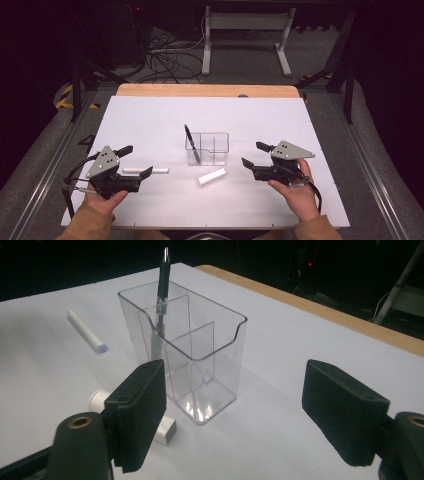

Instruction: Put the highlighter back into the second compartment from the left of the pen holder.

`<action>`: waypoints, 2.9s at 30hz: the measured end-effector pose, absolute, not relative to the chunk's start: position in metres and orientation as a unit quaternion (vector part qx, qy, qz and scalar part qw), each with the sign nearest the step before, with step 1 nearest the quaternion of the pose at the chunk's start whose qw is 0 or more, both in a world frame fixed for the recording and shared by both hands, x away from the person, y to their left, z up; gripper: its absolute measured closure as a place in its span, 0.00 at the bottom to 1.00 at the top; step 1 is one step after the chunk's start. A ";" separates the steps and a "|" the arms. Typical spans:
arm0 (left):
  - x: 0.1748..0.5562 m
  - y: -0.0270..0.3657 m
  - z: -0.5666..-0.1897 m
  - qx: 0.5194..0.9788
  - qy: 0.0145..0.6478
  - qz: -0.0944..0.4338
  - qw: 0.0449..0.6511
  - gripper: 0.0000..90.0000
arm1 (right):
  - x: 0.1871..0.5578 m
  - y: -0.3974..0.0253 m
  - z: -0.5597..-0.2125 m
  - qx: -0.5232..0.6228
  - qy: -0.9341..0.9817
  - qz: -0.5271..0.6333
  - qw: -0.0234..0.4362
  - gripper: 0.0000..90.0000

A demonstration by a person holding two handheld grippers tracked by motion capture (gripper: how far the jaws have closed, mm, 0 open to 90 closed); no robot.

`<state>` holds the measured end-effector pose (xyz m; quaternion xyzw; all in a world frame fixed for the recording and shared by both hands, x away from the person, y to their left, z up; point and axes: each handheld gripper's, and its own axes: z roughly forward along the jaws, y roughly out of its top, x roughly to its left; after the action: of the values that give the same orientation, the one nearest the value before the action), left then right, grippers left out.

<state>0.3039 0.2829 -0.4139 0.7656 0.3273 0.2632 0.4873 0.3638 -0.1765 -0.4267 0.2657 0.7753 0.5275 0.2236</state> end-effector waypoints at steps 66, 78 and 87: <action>0.383 0.268 -0.417 0.930 0.215 0.147 0.260 0.37 | 0.353 -0.206 -0.442 0.259 0.778 0.547 0.170 0.19; 0.387 0.265 -0.424 0.946 0.176 0.138 0.234 0.49 | 0.353 -0.206 -0.442 0.259 0.779 0.546 0.169 0.19; 0.391 0.263 -0.434 0.957 0.145 0.129 0.217 0.52 | 0.354 -0.206 -0.442 0.258 0.781 0.545 0.167 0.19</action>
<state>0.3911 0.2634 -0.4342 0.9568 0.1447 0.1285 0.2167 0.3539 -0.2058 -0.4424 0.2576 0.7806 0.5446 0.1666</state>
